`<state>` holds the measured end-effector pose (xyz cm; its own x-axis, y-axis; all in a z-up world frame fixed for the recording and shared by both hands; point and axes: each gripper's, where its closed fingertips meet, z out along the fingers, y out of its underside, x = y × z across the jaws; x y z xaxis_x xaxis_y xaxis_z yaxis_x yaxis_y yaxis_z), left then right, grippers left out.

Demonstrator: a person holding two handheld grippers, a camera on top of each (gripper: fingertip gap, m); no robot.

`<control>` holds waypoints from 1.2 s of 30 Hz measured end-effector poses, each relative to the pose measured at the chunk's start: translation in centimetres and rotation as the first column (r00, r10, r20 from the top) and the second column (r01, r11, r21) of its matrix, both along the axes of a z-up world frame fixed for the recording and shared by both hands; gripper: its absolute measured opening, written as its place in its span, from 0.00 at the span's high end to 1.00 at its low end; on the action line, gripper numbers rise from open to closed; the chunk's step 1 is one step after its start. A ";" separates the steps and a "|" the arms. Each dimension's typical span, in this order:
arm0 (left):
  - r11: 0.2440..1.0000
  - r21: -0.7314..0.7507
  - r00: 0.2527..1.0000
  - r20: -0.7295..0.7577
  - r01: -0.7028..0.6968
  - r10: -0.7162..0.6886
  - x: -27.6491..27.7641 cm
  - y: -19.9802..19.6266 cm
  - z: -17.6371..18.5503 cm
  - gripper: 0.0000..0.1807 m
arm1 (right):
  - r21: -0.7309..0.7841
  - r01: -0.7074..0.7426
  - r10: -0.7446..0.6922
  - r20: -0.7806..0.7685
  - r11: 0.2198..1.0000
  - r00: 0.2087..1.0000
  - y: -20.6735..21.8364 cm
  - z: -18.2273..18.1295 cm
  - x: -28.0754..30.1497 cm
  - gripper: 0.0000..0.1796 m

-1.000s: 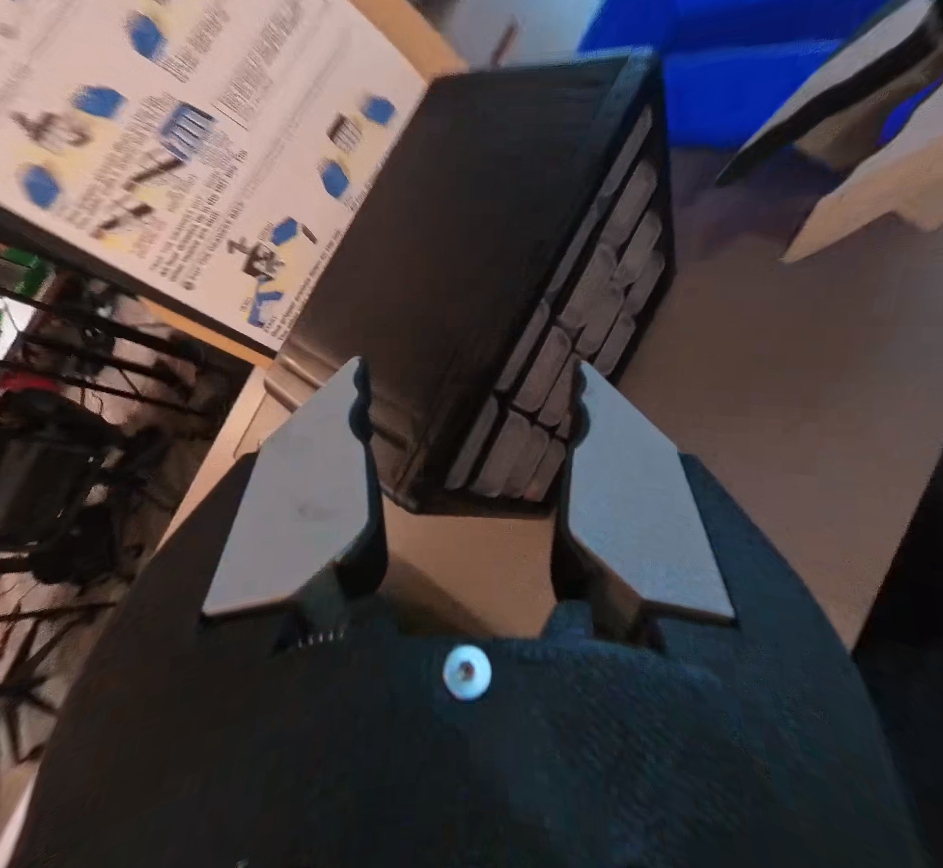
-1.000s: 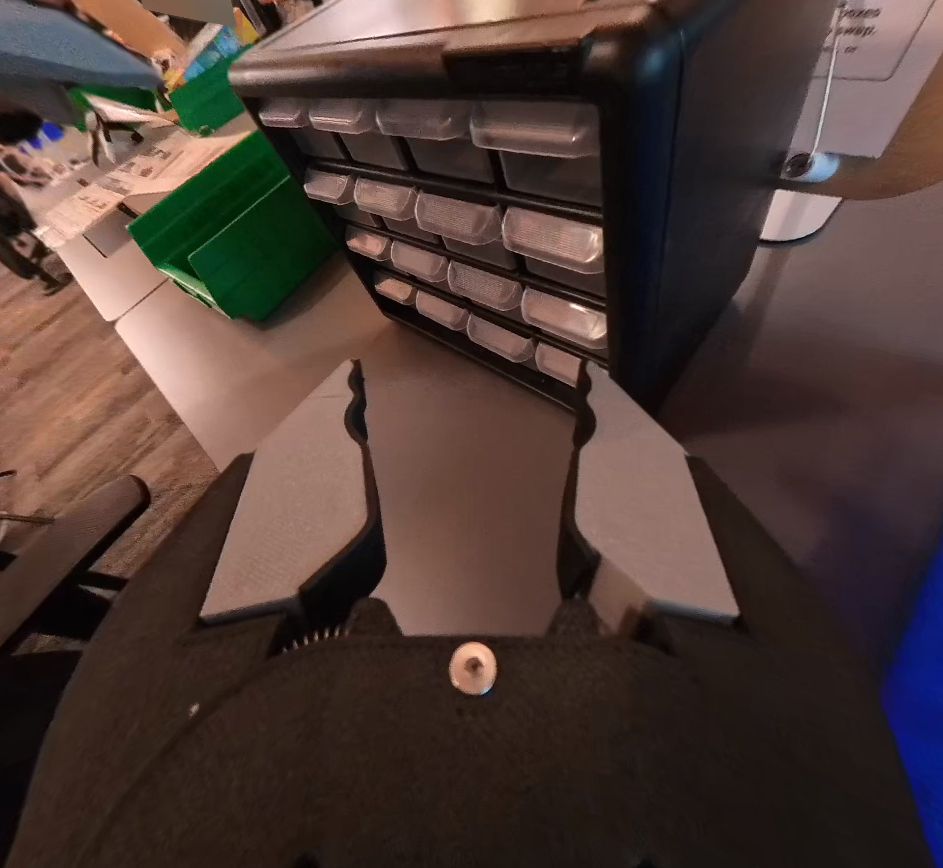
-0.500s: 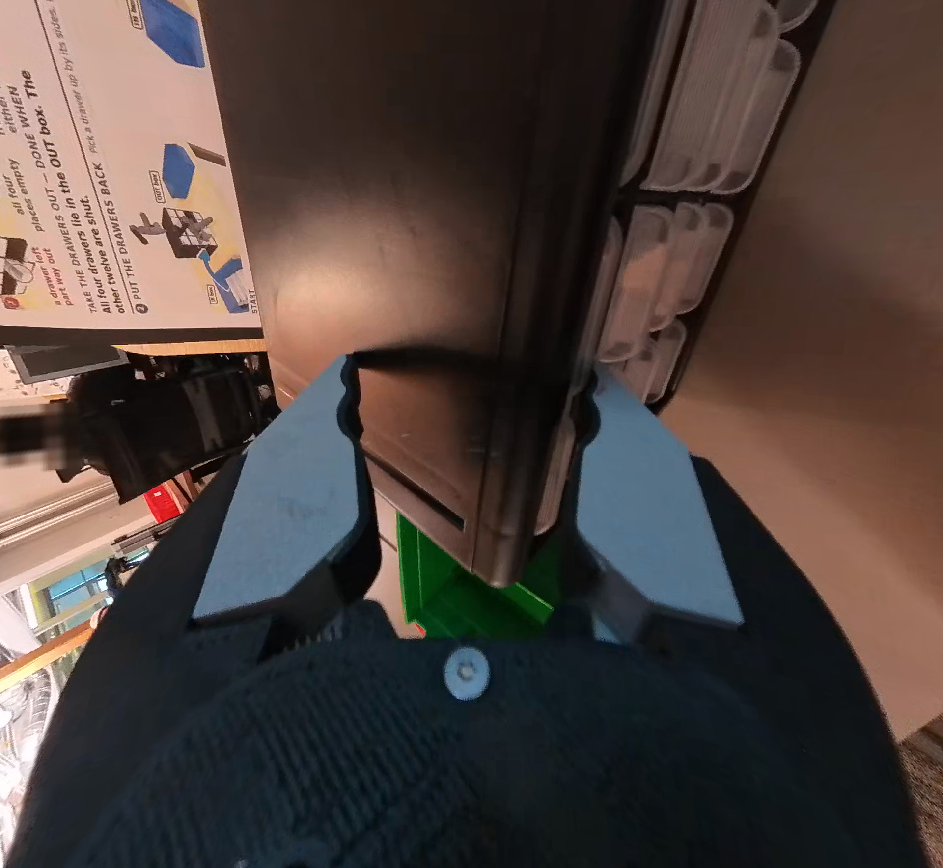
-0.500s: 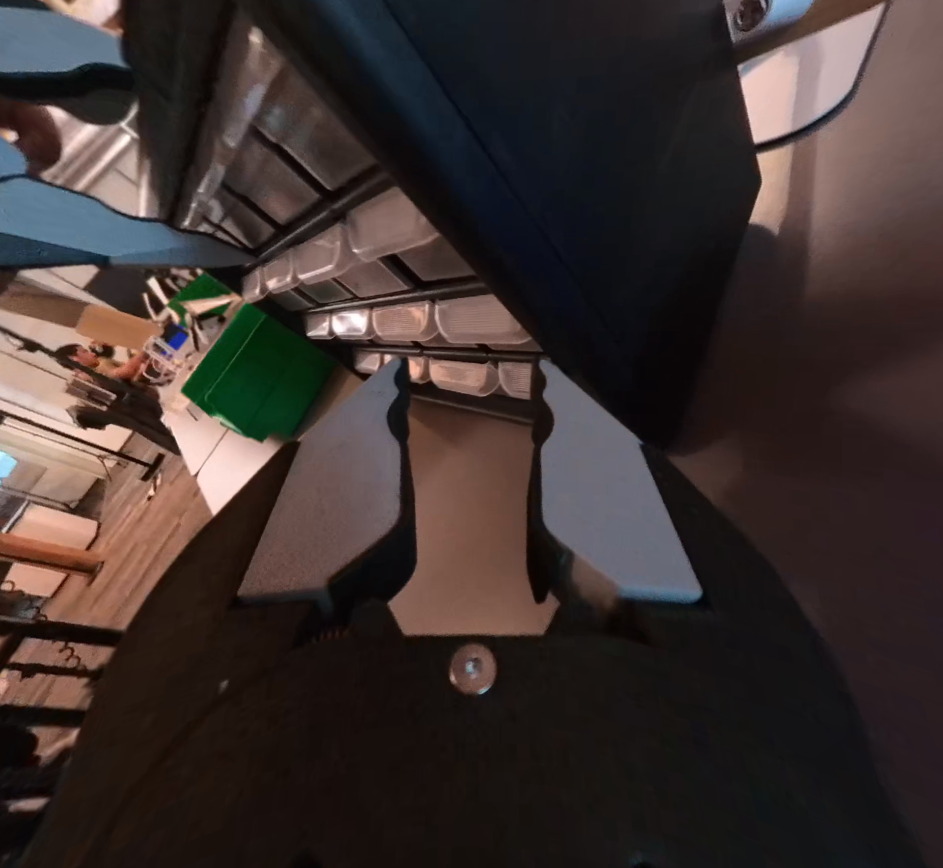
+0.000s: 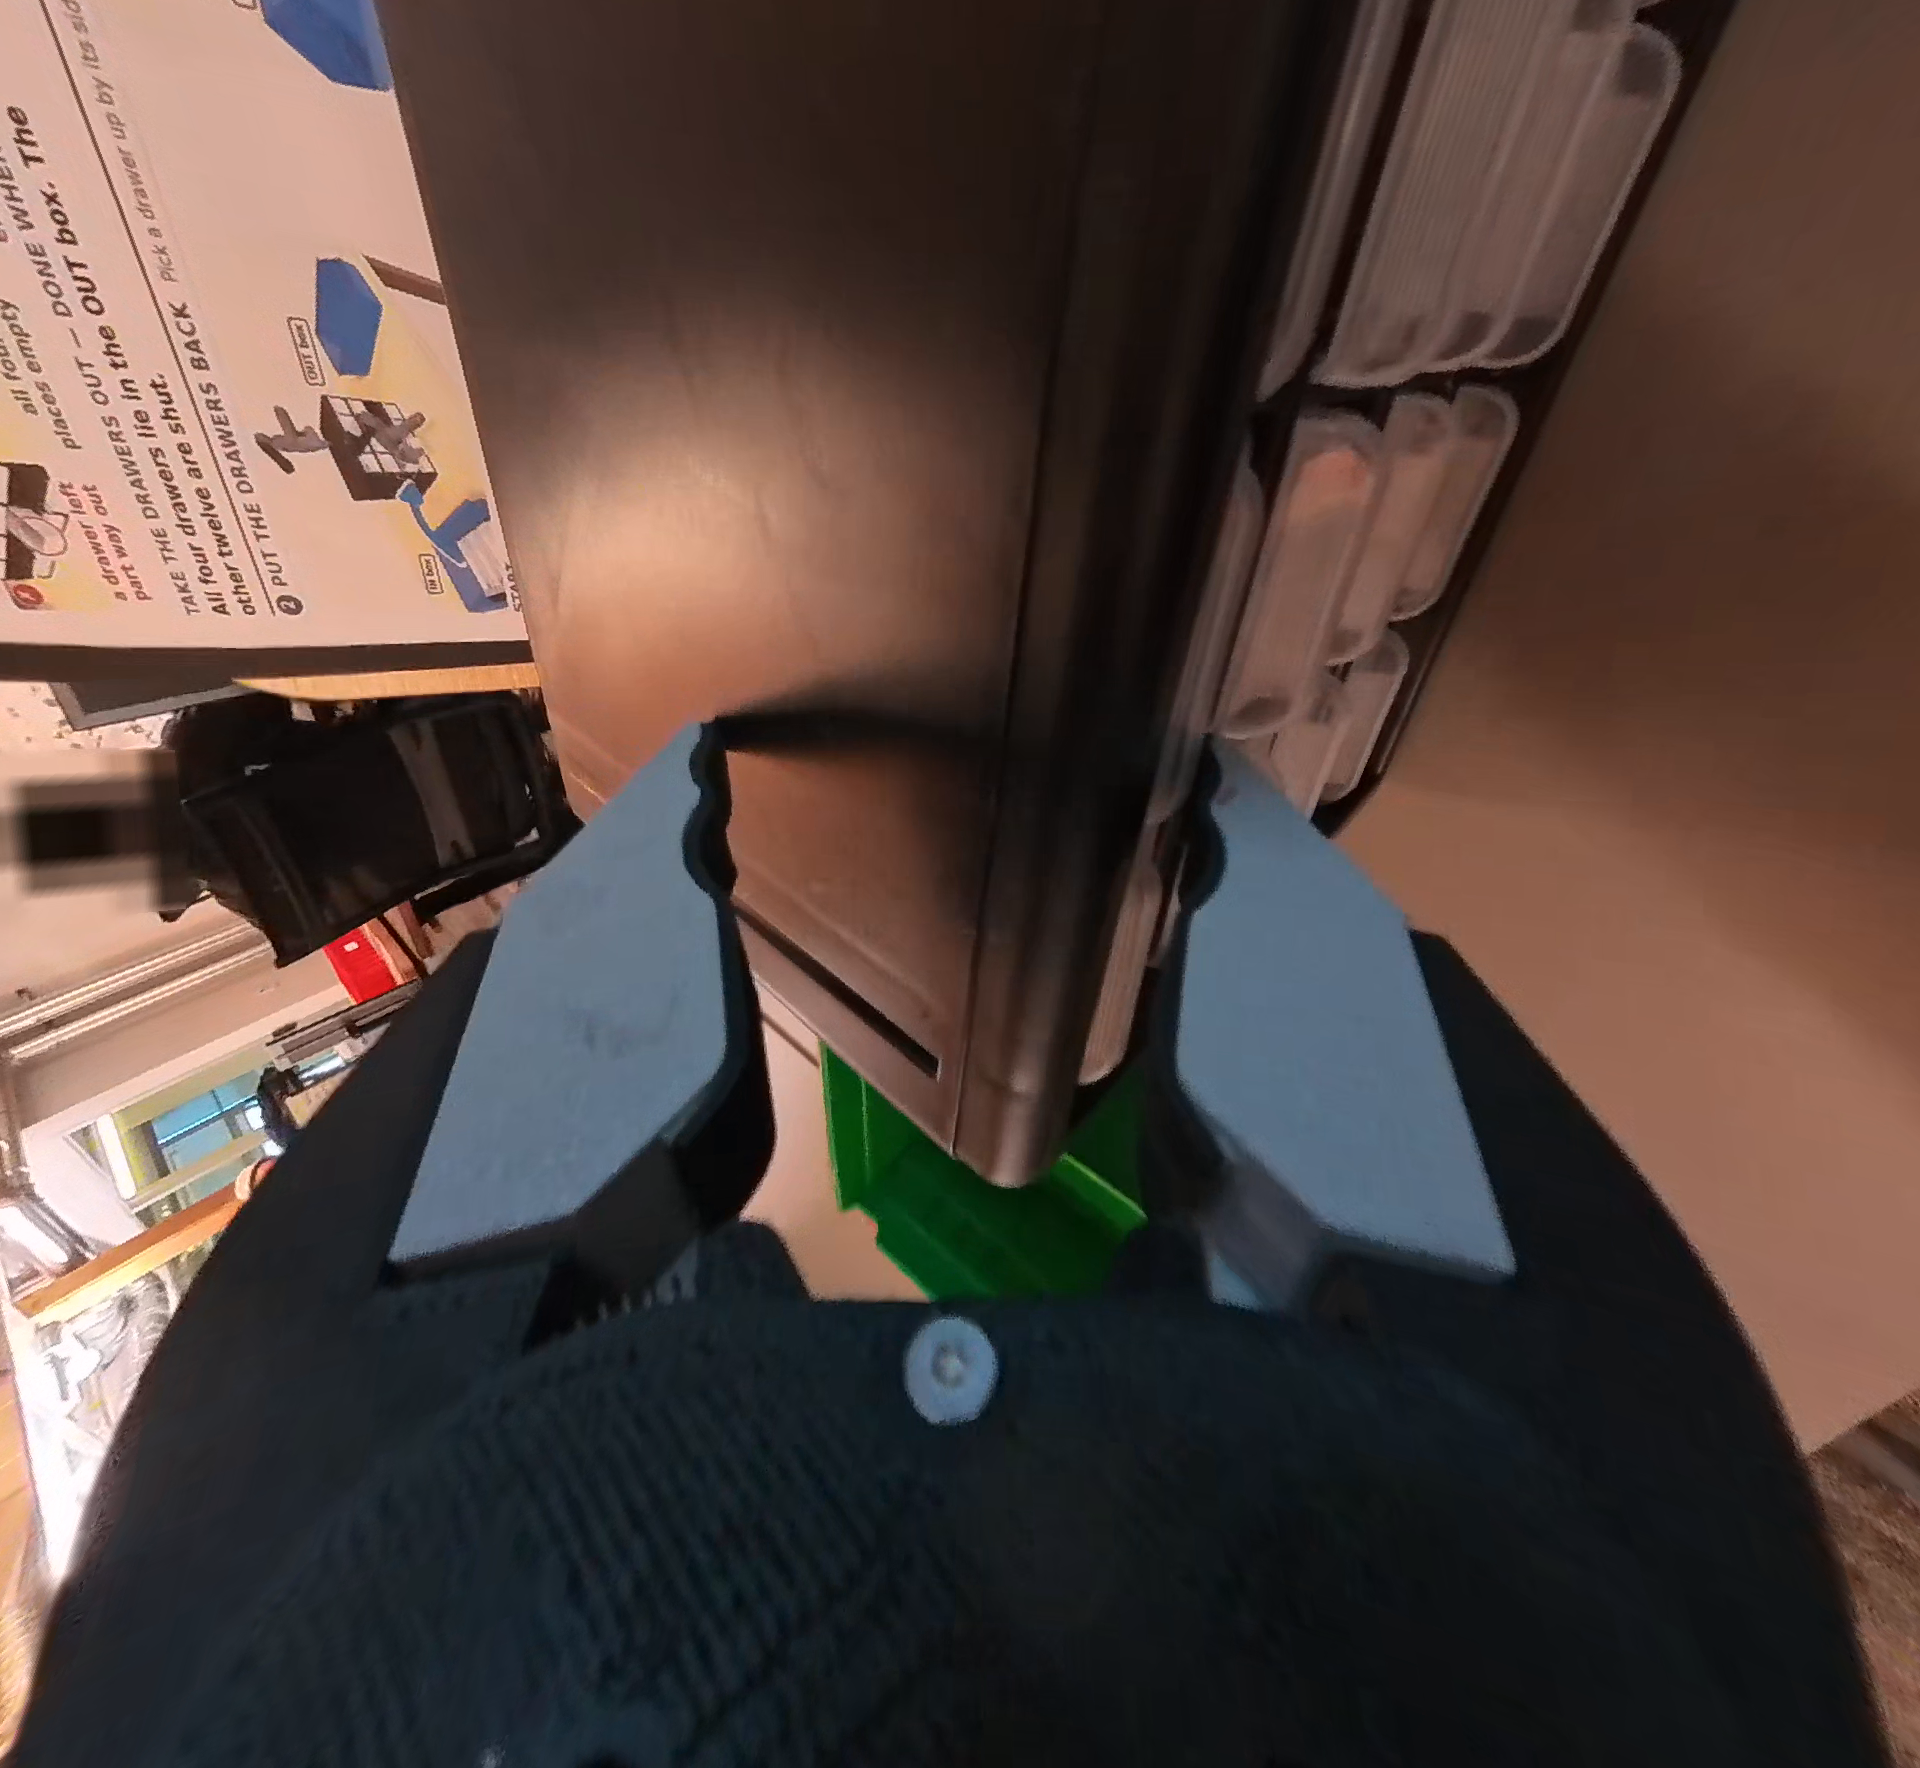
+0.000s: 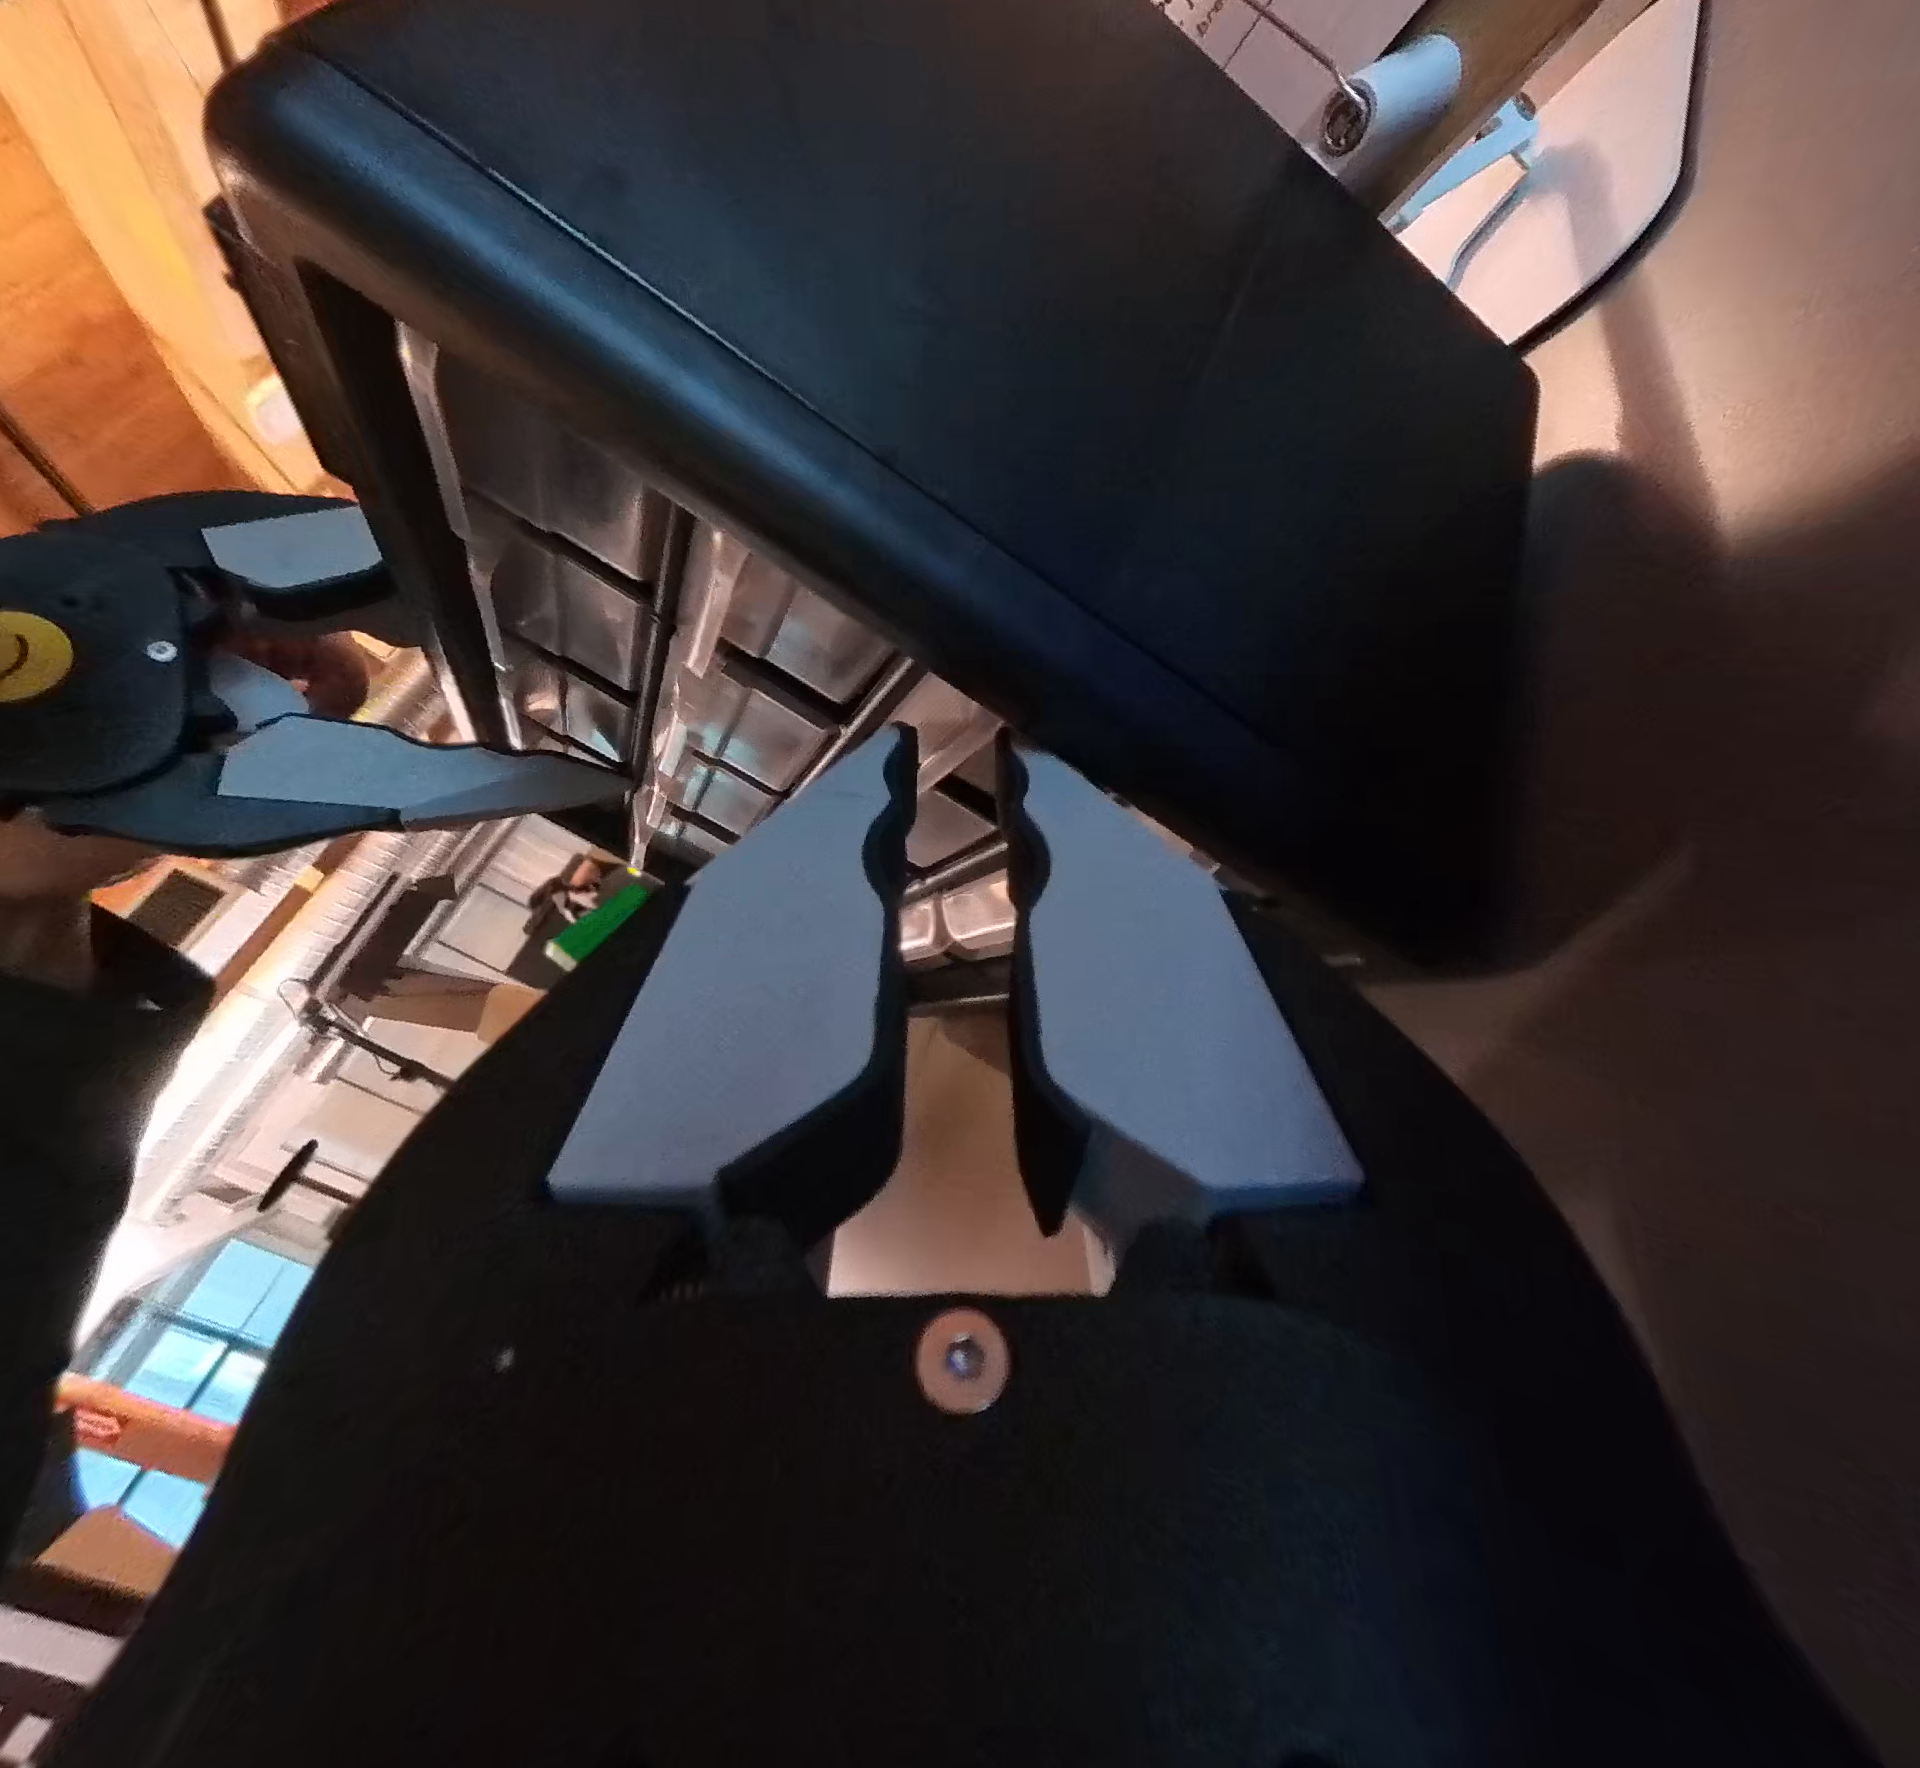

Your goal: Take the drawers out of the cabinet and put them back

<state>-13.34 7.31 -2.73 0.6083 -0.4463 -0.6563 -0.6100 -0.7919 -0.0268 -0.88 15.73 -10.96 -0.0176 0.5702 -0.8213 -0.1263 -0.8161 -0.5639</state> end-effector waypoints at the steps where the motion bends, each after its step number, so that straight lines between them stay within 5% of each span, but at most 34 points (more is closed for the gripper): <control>1: 1.000 -0.005 1.000 -0.004 -0.005 0.005 0.0 0.0 0.0 0.52 | 0.022 -0.005 0.005 0.017 1.000 1.000 -0.1 0.0 0.0 0.95; 5: 1.000 -0.006 1.000 -0.006 -0.009 0.009 0.0 0.0 0.0 0.52 | 0.101 -0.156 0.138 0.165 0.983 0.977 -1.0 -0.4 0.8 0.95; 8: 1.000 0.004 1.000 0.003 0.001 -0.001 0.0 0.0 0.0 0.52 | 0.102 -0.471 0.424 0.301 0.876 0.854 -3.8 -0.8 2.3 1.00; 10: 1.000 0.005 1.000 0.004 0.007 -0.007 0.0 0.0 0.0 0.52 | 0.128 -0.564 0.489 0.367 0.816 0.791 -4.8 -0.5 3.8 1.00; 13: 1.000 0.002 1.000 0.003 0.008 -0.008 0.0 0.0 0.0 0.52 | 0.300 -0.517 0.351 0.463 0.802 0.814 -3.6 0.2 4.3 0.83; 16: 1.000 -0.003 1.000 -0.002 0.002 -0.002 0.0 0.0 0.0 0.52 | 0.421 -0.400 0.158 0.501 0.814 0.851 -1.8 0.5 3.9 0.81; 22: 1.000 -0.009 1.000 -0.008 -0.007 0.007 0.0 0.0 0.0 0.52 | 0.261 -0.415 0.271 0.449 0.871 0.851 -2.7 -1.1 2.3 0.80; 28: 1.000 -0.024 1.000 -0.019 -0.014 0.013 0.0 0.0 -0.1 0.52 | 0.154 -0.353 0.314 0.229 0.923 0.921 -2.8 0.5 1.1 0.82; 36: 1.000 -0.020 1.000 -0.022 -0.020 0.019 0.0 0.0 -0.1 0.52 | 0.052 -0.362 0.361 0.026 0.931 0.932 -2.9 1.8 0.9 1.00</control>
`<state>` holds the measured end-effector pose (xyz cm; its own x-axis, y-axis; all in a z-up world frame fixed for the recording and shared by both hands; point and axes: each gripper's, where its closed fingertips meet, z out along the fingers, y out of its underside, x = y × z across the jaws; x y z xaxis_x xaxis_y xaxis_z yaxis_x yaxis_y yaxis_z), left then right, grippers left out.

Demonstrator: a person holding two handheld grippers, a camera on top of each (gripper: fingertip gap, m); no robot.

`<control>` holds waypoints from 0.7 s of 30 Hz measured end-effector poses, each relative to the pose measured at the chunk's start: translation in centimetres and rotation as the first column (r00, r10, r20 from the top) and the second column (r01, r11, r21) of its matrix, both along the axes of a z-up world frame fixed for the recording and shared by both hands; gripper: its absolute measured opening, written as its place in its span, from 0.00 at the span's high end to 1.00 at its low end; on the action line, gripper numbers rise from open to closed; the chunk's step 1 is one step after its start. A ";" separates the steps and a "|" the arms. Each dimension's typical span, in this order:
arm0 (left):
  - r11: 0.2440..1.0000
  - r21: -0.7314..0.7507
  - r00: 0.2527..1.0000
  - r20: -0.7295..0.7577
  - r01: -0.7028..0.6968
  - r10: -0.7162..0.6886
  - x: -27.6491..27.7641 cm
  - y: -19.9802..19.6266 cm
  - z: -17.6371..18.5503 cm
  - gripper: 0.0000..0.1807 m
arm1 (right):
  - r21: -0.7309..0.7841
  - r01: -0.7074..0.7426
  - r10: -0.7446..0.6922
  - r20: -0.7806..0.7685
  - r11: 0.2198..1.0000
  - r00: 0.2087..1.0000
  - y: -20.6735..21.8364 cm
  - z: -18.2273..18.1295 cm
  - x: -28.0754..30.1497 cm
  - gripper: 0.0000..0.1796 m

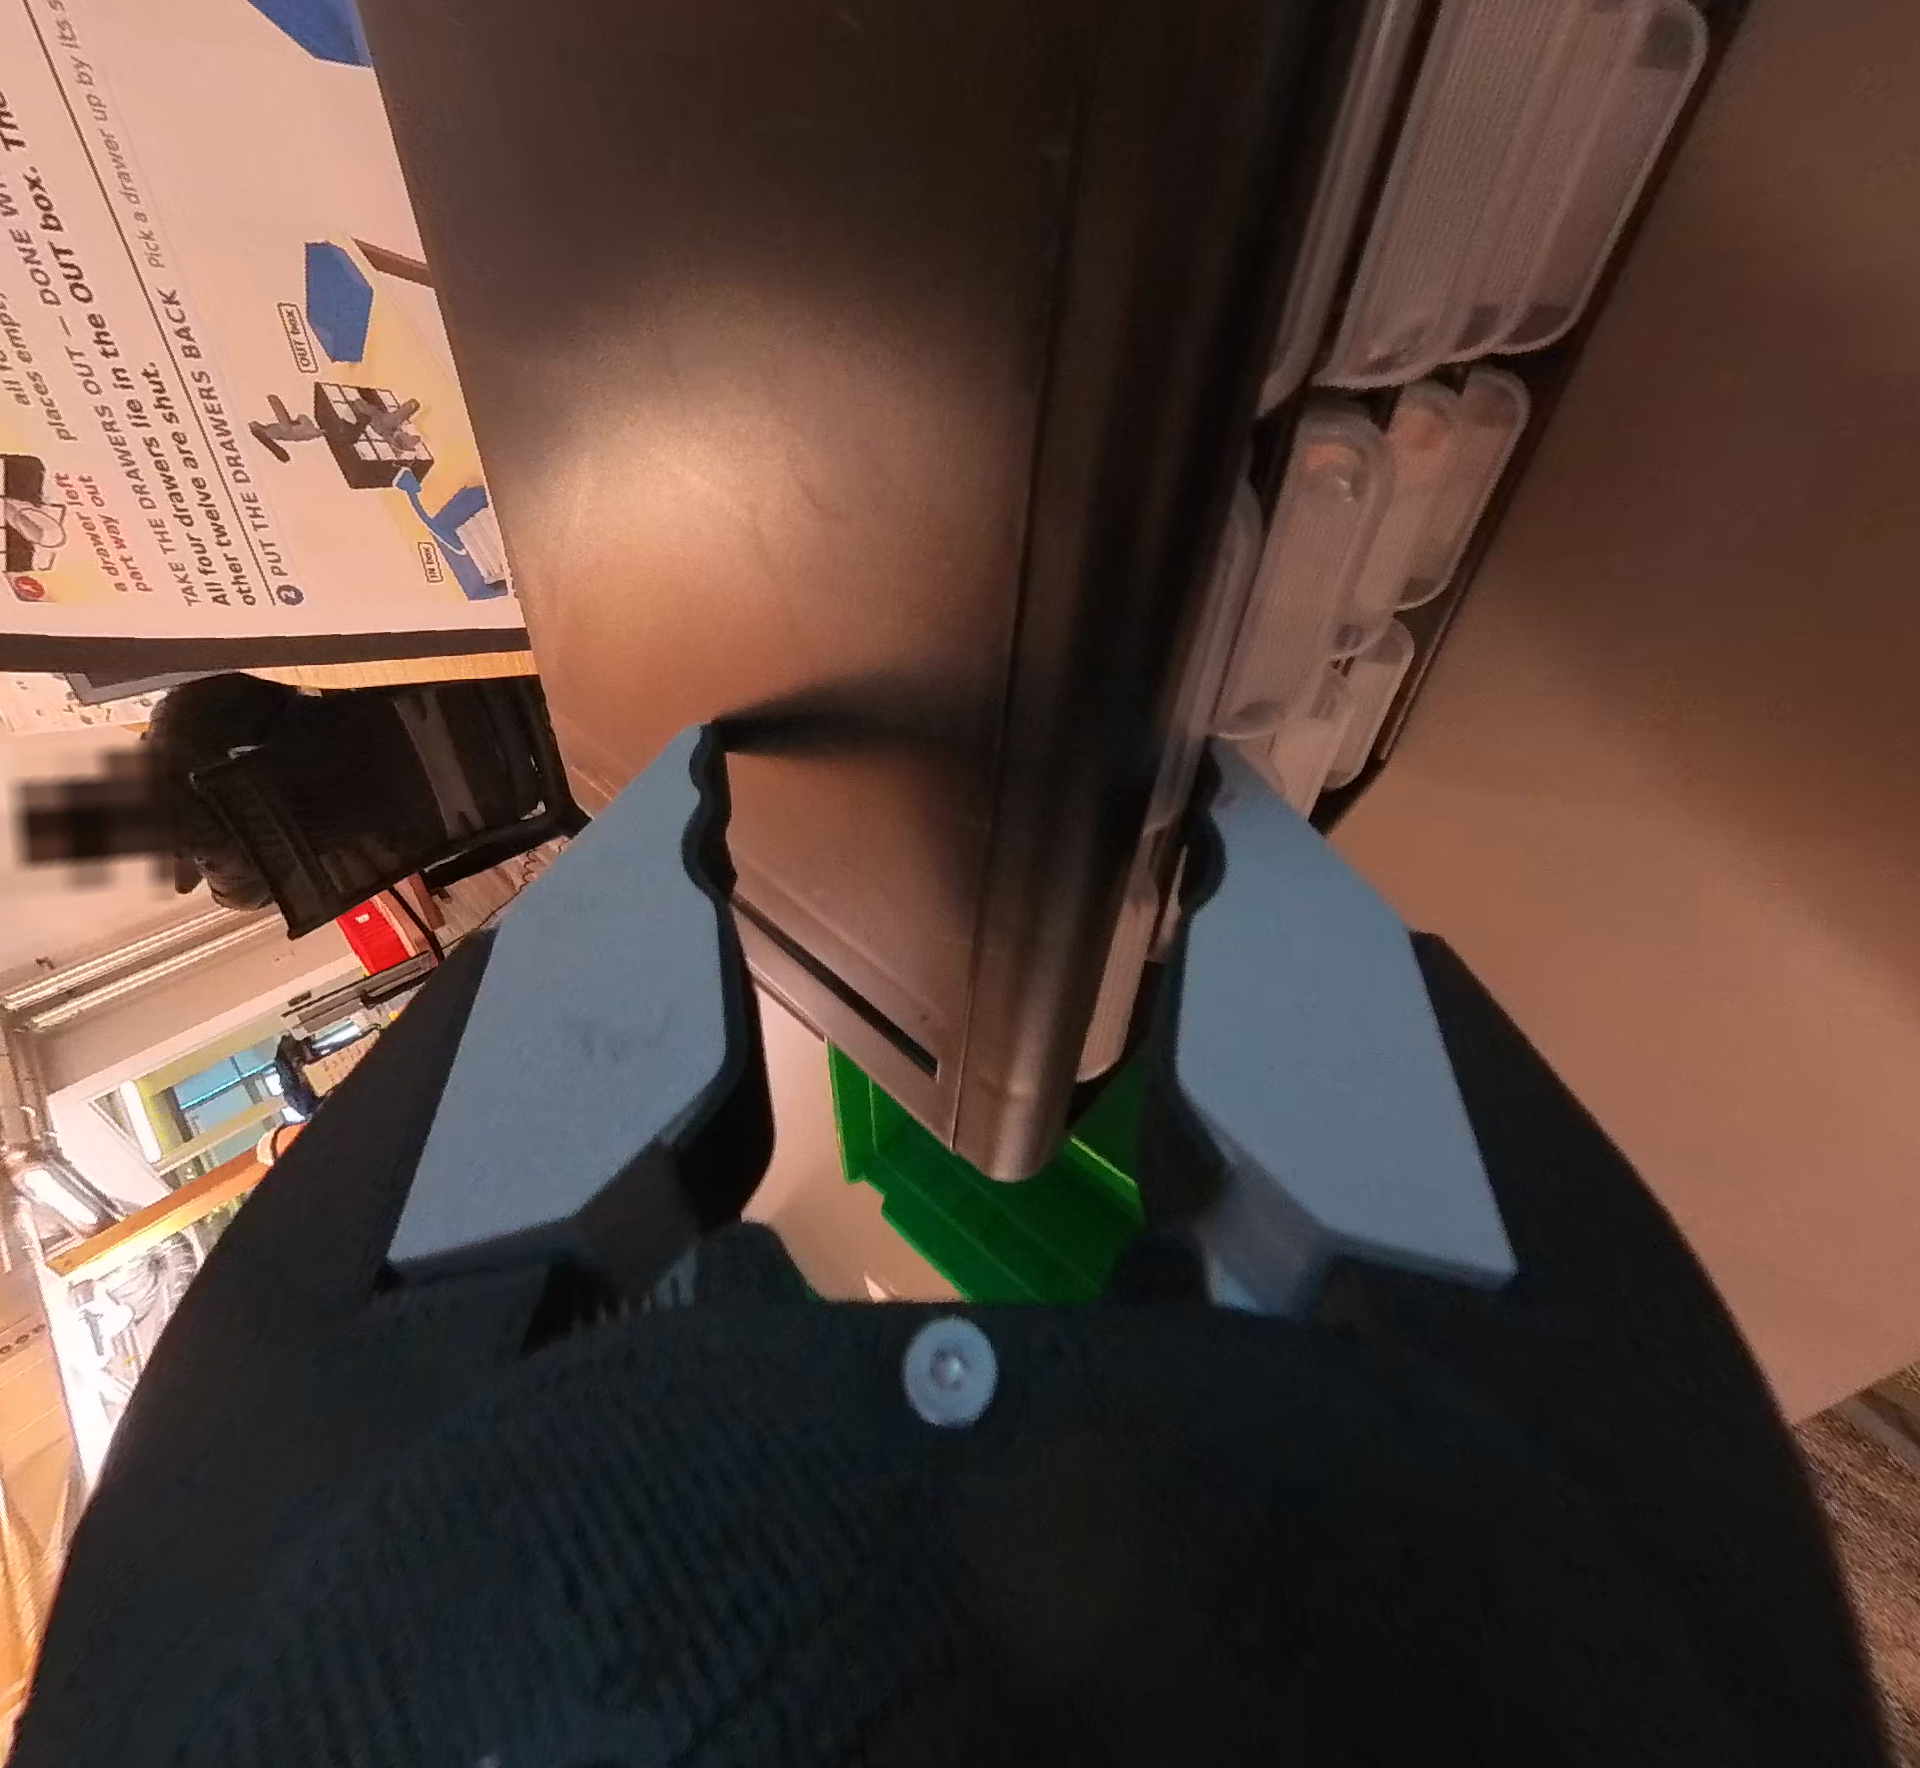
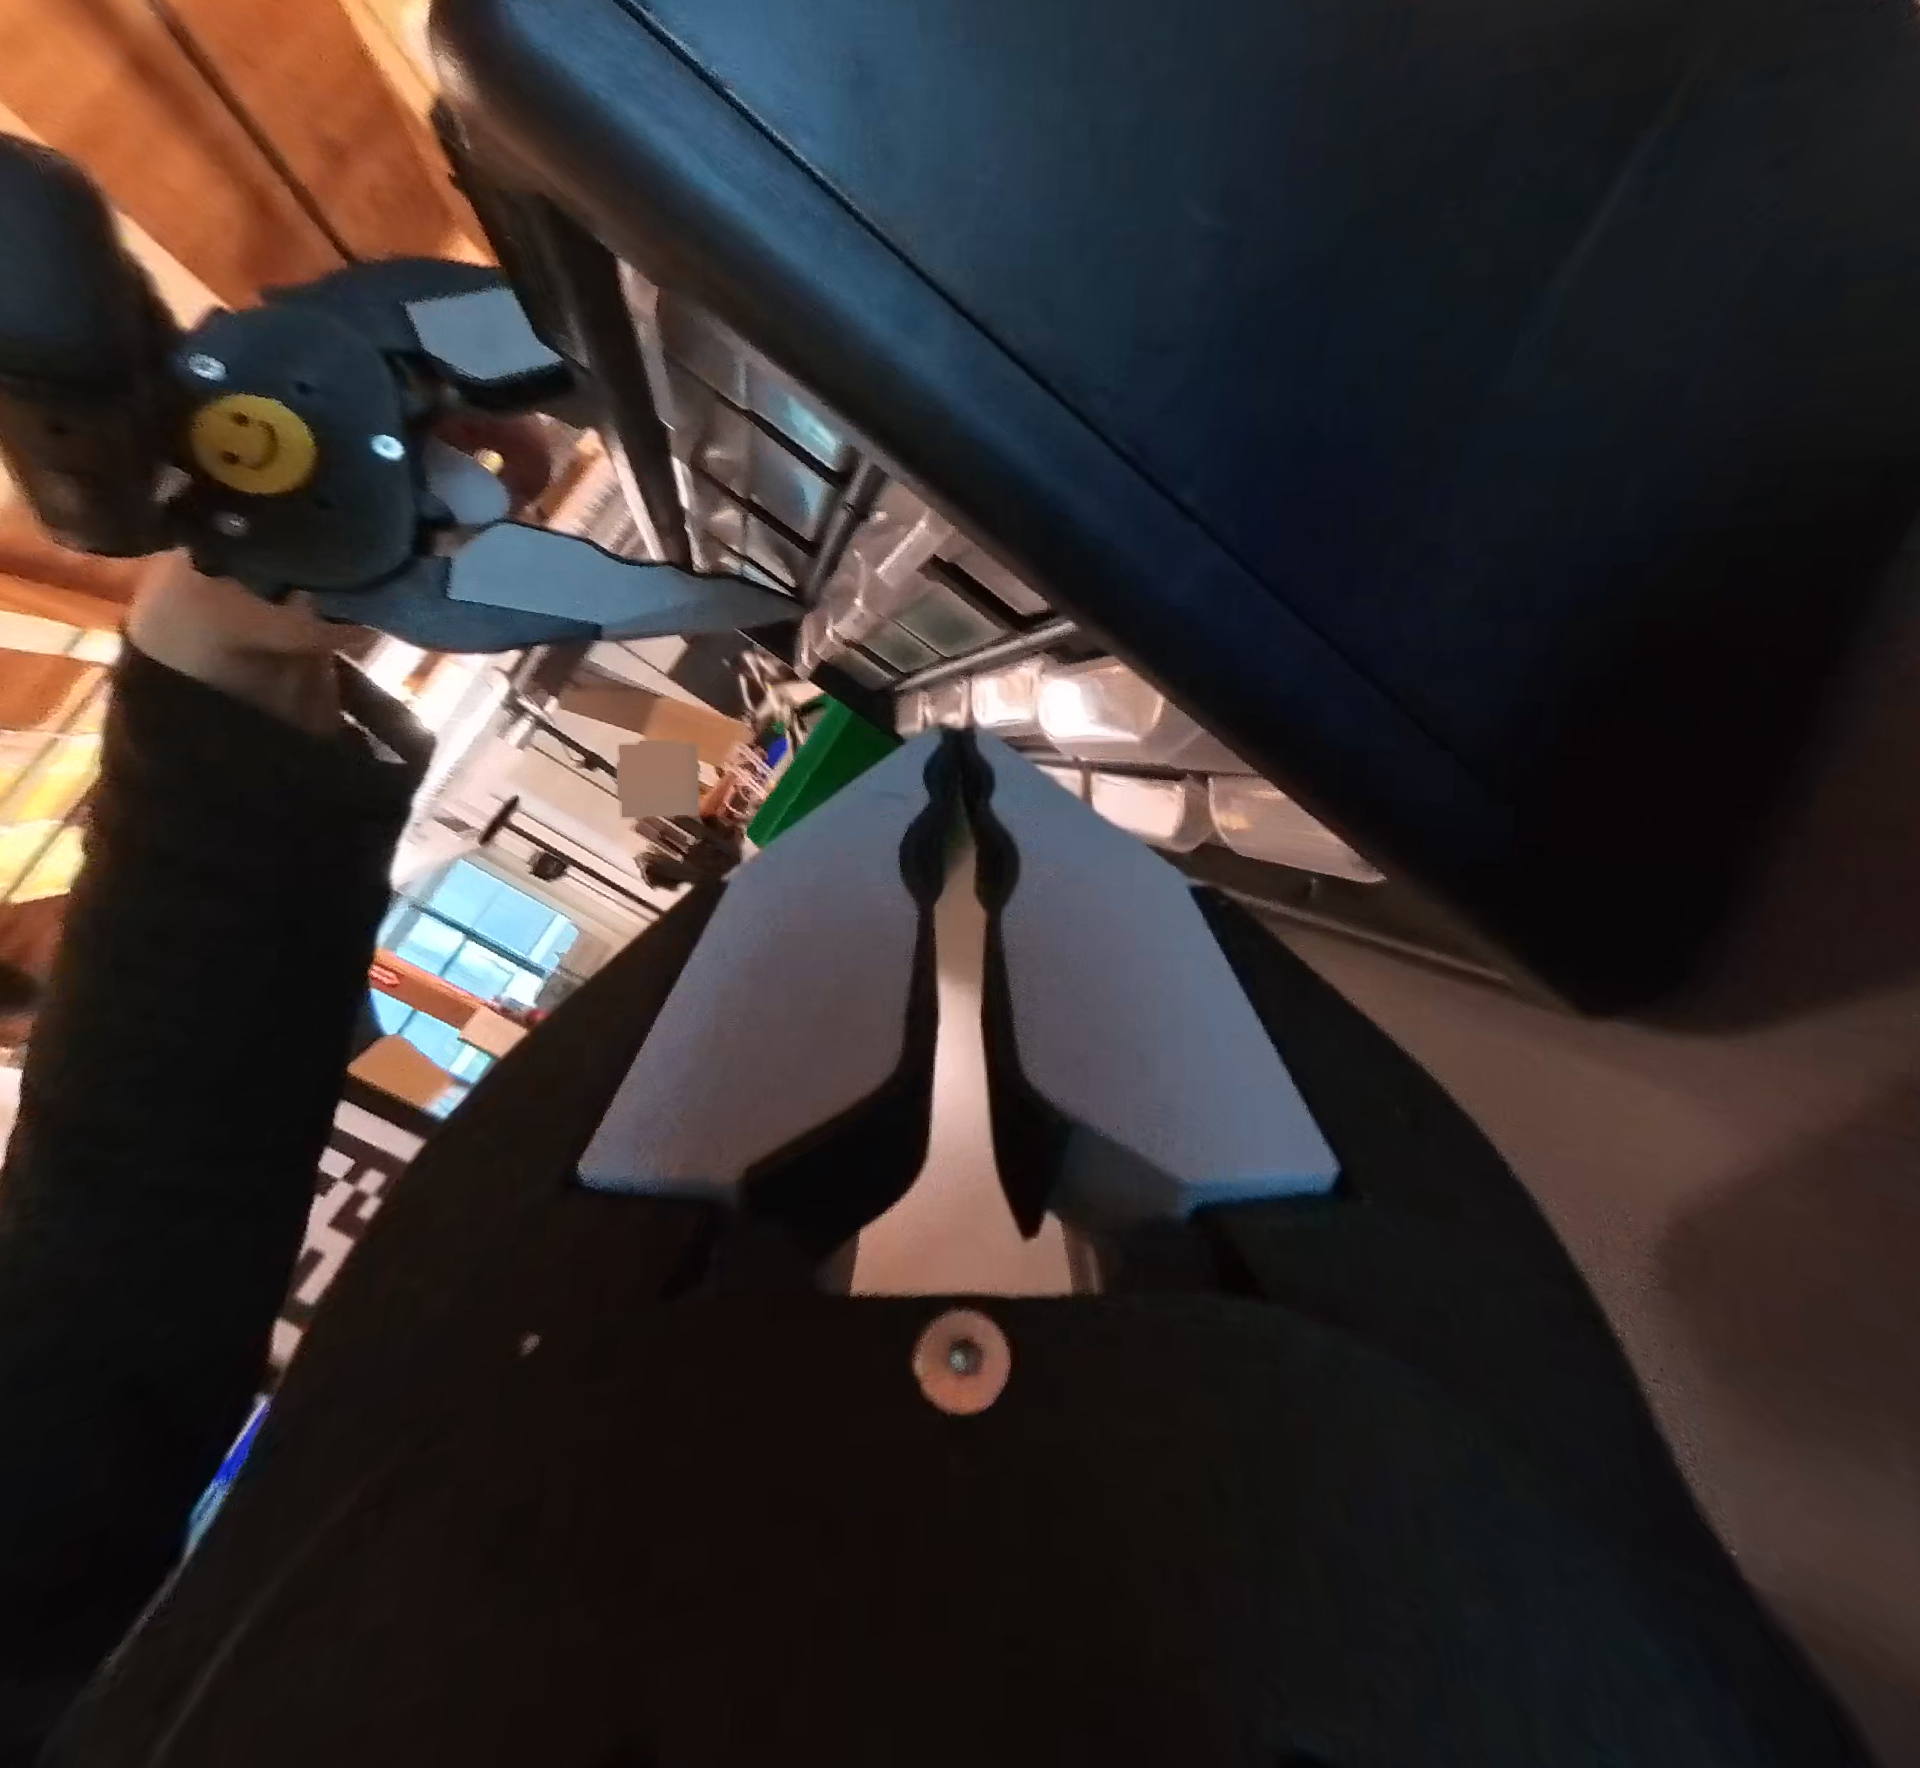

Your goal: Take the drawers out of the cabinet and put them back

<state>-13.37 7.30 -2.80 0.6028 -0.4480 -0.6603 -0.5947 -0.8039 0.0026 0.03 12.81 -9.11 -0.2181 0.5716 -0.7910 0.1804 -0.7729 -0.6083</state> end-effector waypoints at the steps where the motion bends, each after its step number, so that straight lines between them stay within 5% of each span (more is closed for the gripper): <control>1: 1.000 0.001 1.000 0.001 0.001 -0.001 0.0 0.0 0.0 0.52 | 0.026 -0.003 0.002 0.038 1.000 0.999 0.1 -0.5 0.1 1.00; 21: 1.000 -0.004 1.000 -0.005 -0.007 0.007 0.0 0.0 0.0 0.52 | 0.157 -0.116 0.106 0.071 0.981 0.992 -1.9 1.5 2.0 0.90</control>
<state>-13.38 7.29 -2.81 0.6024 -0.4466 -0.6616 -0.5891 -0.8080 0.0090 2.02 10.93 -7.60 -0.2402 0.6675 -0.7048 0.3008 -0.6391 -0.7078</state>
